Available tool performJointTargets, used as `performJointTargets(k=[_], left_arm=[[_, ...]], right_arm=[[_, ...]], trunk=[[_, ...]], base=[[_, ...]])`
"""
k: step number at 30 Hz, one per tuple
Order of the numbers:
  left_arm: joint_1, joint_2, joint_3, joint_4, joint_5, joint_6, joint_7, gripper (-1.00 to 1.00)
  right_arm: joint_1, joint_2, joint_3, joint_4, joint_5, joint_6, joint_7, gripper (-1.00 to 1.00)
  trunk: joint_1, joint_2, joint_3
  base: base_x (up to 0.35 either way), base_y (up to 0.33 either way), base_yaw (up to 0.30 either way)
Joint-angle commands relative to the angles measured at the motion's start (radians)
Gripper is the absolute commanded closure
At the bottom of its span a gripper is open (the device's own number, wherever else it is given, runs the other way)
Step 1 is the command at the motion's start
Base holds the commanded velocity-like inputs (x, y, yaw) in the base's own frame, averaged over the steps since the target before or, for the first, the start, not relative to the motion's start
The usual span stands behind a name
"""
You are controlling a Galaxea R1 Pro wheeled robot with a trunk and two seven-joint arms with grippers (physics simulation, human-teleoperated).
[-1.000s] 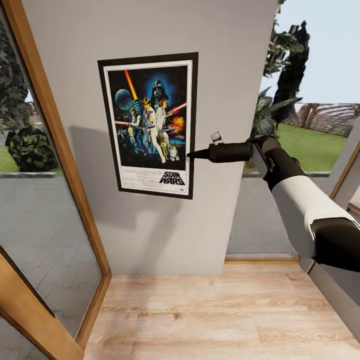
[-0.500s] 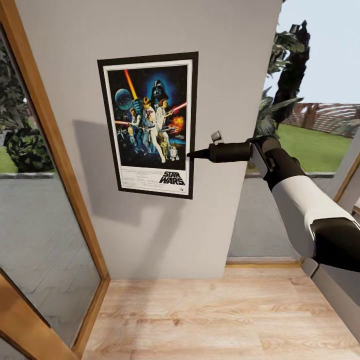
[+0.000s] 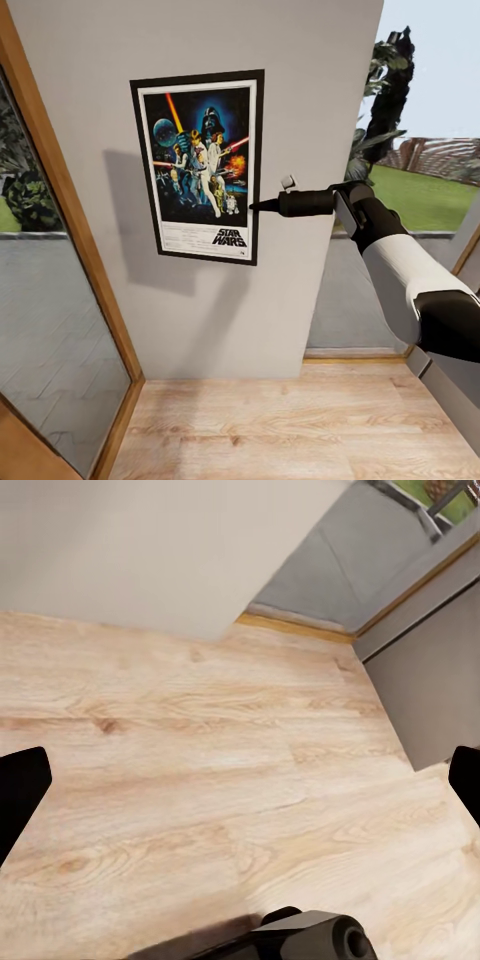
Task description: Pick up the poster from the kitchen countertop and hang it on one of the wall nails in the kitchen.
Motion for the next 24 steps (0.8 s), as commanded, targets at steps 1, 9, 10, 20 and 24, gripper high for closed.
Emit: performJointTargets(k=[1, 9, 10, 20, 24], left_arm=[[0.000, 0.000, 0.001, -0.001, -0.003, -0.010, -0.001, -1.00], [-0.001, -0.001, 0.001, -0.002, -0.003, -0.010, -0.001, -1.00], [0.000, 0.000, 0.001, -0.001, -0.003, -0.010, -0.001, -1.00], [0.000, 0.000, 0.001, -0.002, -0.003, -0.010, -0.001, -1.00], [0.000, 0.000, 0.001, -0.002, -0.003, -0.010, -0.001, -1.00]], right_arm=[[-0.001, -0.001, 0.006, 0.000, -0.011, 0.009, -0.002, 1.00], [-0.001, -0.001, 0.006, 0.000, -0.012, 0.009, -0.002, 1.00], [-0.001, -0.001, 0.006, 0.000, -0.012, 0.009, -0.002, 1.00], [0.000, -0.001, 0.006, 0.000, -0.011, 0.009, -0.002, 1.00], [-0.001, -0.001, 0.006, 0.000, -0.011, 0.009, -0.002, 1.00]], trunk=[[0.001, -0.002, -0.002], [0.001, -0.002, -0.002], [0.001, -0.002, -0.002], [0.001, -0.002, -0.002], [0.001, -0.002, -0.002]], base=[[0.183, 0.000, 0.000], [0.193, 0.000, 0.000], [0.049, 0.000, 0.000], [0.150, 0.000, 0.000], [0.120, 0.000, 0.000]])
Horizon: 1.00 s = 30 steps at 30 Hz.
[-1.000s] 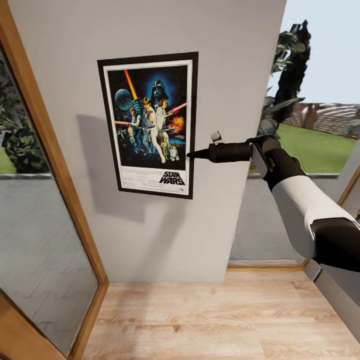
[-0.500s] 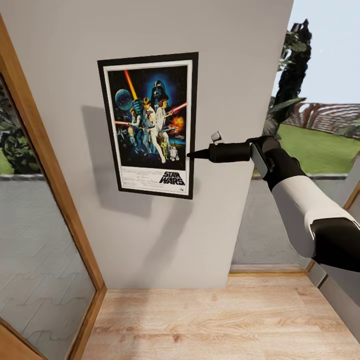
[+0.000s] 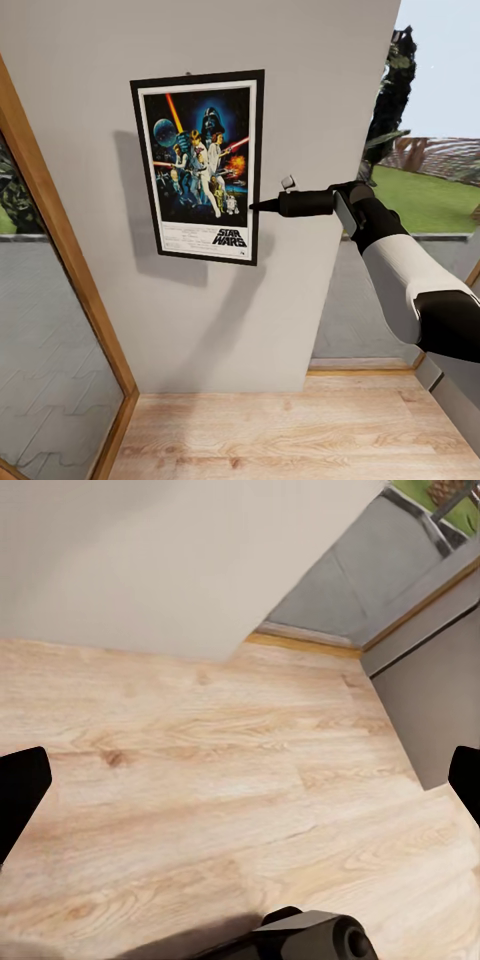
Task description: Pick up the poster from the kitchen countertop and hang it on one of the wall nails in the kitchen.
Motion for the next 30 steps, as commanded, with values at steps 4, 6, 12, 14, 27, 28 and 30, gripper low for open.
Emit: performJointTargets(k=[4, 6, 12, 14, 27, 28, 30], left_arm=[[0.000, 0.000, 0.001, -0.001, -0.003, -0.010, -0.001, -1.00], [0.000, 0.000, 0.001, -0.001, -0.003, -0.010, -0.001, -1.00], [0.000, 0.001, 0.001, -0.001, -0.003, -0.010, -0.001, -1.00], [0.000, 0.000, 0.001, -0.001, -0.003, -0.010, -0.001, -1.00], [0.000, 0.001, 0.001, -0.001, -0.003, -0.010, -0.001, -1.00], [0.000, 0.002, 0.001, -0.001, -0.003, -0.010, -0.001, -1.00], [-0.001, 0.002, 0.001, -0.001, -0.003, -0.010, -0.001, -1.00]], right_arm=[[-0.001, -0.001, 0.006, 0.000, -0.012, 0.009, -0.002, 1.00], [-0.002, -0.001, 0.006, 0.000, -0.012, 0.009, -0.002, 1.00], [-0.001, -0.001, 0.006, 0.000, -0.011, 0.009, -0.002, 1.00], [-0.002, -0.001, 0.006, 0.000, -0.011, 0.009, -0.002, 1.00], [-0.002, -0.001, 0.007, 0.001, -0.038, 0.010, -0.004, 1.00], [-0.002, -0.001, 0.007, 0.000, -0.045, 0.011, -0.005, 1.00], [-0.002, -0.001, 0.007, -0.001, -0.063, 0.012, -0.006, 1.00]], trunk=[[0.001, -0.002, -0.002], [0.001, -0.002, -0.002], [0.001, -0.002, -0.002], [0.001, -0.002, -0.002], [0.001, -0.002, -0.002], [0.001, -0.002, -0.002], [0.001, -0.002, -0.002]], base=[[0.260, 0.000, 0.000], [0.149, 0.000, 0.000], [0.046, 0.000, 0.000], [0.013, 0.000, 0.000], [0.002, 0.000, 0.000], [0.000, 0.000, 0.000], [0.000, 0.000, 0.000]])
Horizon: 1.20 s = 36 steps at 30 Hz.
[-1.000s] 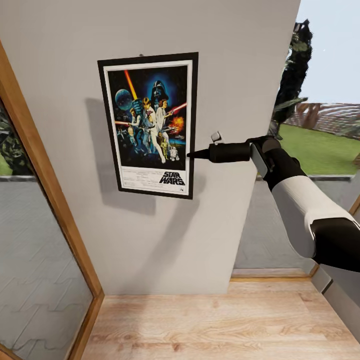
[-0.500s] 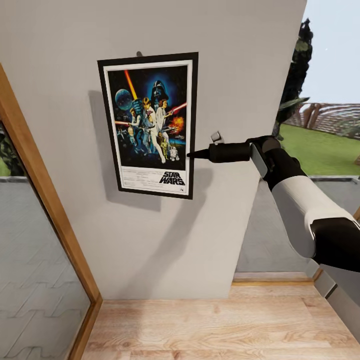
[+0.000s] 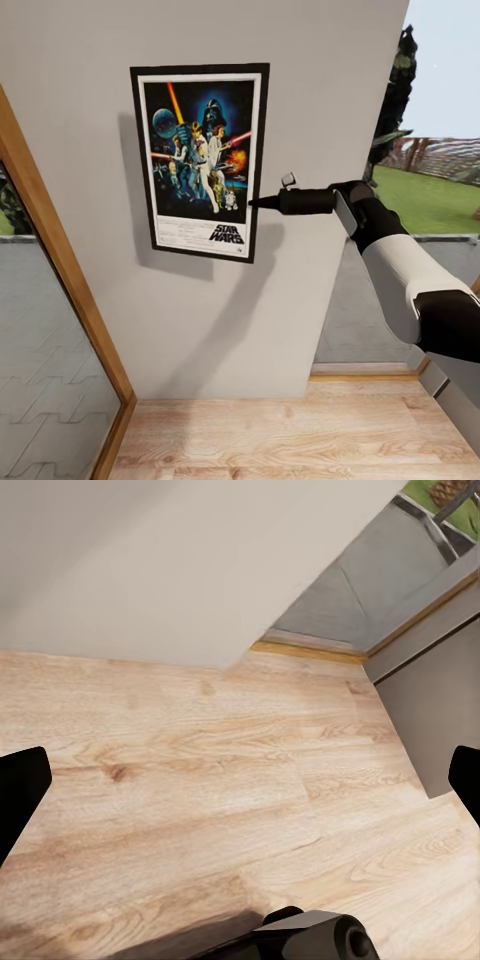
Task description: Pick up the poster from the kitchen countertop and hang it on one of the wall nails in the kitchen.
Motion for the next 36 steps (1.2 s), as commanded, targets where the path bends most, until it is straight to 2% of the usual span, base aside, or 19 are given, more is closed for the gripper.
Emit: performJointTargets(k=[1, 6, 12, 18, 36], left_arm=[[0.000, 0.000, 0.001, -0.001, -0.003, -0.010, -0.001, -1.00], [0.000, 0.000, 0.001, -0.001, -0.003, -0.010, -0.001, -1.00], [0.000, 0.000, 0.001, -0.001, -0.003, -0.010, -0.001, -1.00], [0.000, 0.000, 0.001, -0.001, -0.003, -0.010, -0.001, -1.00], [0.000, 0.000, 0.001, -0.001, -0.003, -0.010, -0.001, -1.00]], right_arm=[[-0.001, 0.000, 0.006, -0.001, -0.018, 0.010, -0.003, 1.00], [-0.011, 0.009, 0.006, 0.000, -0.026, 0.013, -0.005, 1.00], [-0.044, 0.043, 0.006, 0.005, -0.027, 0.016, -0.028, 1.00], [-0.057, 0.058, 0.006, 0.007, -0.026, 0.017, -0.053, 1.00], [-0.082, 0.068, 0.005, 0.045, -0.027, 0.017, -0.087, 1.00]], trunk=[[0.001, -0.002, -0.002], [0.001, -0.002, -0.002], [0.001, -0.002, -0.002], [0.001, -0.002, -0.002], [0.001, -0.002, -0.002]], base=[[0.000, 0.000, 0.000], [0.000, 0.000, 0.000], [0.000, 0.000, 0.000], [0.000, 0.000, 0.000], [0.000, 0.000, 0.000]])
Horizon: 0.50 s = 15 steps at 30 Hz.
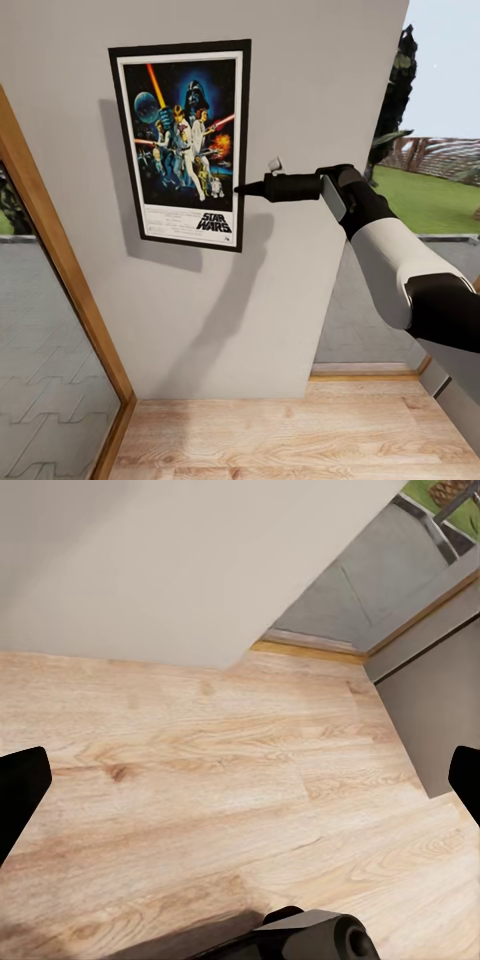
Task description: Pick up the poster from the kitchen countertop and hang it on one of the wall nails in the kitchen.
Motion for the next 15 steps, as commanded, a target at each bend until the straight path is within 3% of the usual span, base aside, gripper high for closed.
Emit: performJointTargets(k=[1, 15], left_arm=[[-0.001, 0.000, 0.001, -0.001, -0.003, -0.010, -0.001, -1.00], [-0.001, 0.000, 0.001, -0.001, -0.003, -0.010, -0.001, -1.00]], right_arm=[[-0.002, 0.000, 0.003, 0.001, -0.009, 0.008, -0.002, 1.00], [-0.005, 0.002, 0.003, 0.003, -0.009, 0.006, -0.002, 1.00]], trunk=[[0.001, -0.002, -0.002], [0.001, -0.002, -0.002]], base=[[0.000, 0.000, 0.000], [0.000, 0.000, 0.000]])
